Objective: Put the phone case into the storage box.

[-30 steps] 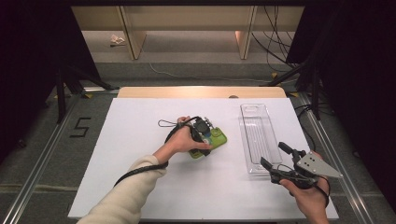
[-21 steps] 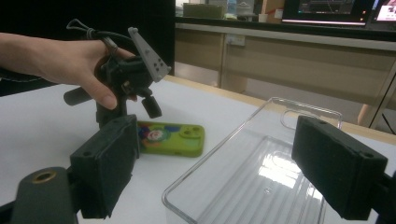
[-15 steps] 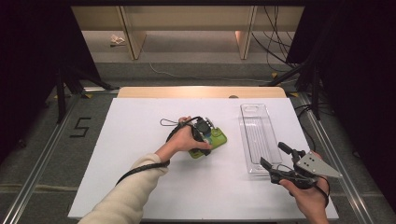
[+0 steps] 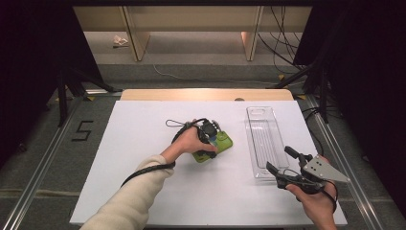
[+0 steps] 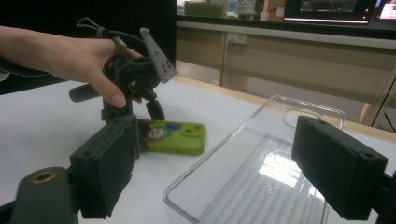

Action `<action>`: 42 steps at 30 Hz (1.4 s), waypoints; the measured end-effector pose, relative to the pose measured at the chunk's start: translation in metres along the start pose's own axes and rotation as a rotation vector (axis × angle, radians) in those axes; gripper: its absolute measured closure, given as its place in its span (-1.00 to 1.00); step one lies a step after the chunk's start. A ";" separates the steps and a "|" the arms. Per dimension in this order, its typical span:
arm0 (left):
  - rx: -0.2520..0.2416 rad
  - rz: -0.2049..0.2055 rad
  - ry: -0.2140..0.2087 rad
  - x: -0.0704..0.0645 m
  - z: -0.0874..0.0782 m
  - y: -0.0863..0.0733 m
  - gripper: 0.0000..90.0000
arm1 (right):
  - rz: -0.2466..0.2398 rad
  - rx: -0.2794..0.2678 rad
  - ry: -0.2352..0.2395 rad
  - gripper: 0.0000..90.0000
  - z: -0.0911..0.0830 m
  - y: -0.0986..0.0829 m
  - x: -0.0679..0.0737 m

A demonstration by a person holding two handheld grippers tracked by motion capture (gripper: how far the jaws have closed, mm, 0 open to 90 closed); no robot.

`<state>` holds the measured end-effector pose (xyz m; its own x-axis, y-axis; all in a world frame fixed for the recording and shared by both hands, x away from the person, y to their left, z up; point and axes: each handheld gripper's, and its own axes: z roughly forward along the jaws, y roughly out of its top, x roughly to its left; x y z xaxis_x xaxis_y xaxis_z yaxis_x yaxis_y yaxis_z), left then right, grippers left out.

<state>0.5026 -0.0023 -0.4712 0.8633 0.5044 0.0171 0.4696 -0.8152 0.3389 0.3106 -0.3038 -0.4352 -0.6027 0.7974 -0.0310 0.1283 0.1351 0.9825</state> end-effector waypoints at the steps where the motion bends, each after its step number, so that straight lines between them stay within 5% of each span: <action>1: 0.000 0.000 0.000 0.000 0.000 0.000 -0.85 | 0.001 0.000 0.000 -0.64 0.000 0.000 0.000; 42: 0.038 -0.008 -0.023 0.000 -0.002 0.005 -0.65 | 0.000 0.000 0.002 -0.64 0.000 0.000 0.000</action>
<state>0.5042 -0.0059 -0.4676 0.8631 0.5049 -0.0070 0.4831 -0.8216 0.3027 0.3106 -0.3032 -0.4353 -0.6046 0.7960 -0.0306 0.1281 0.1351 0.9825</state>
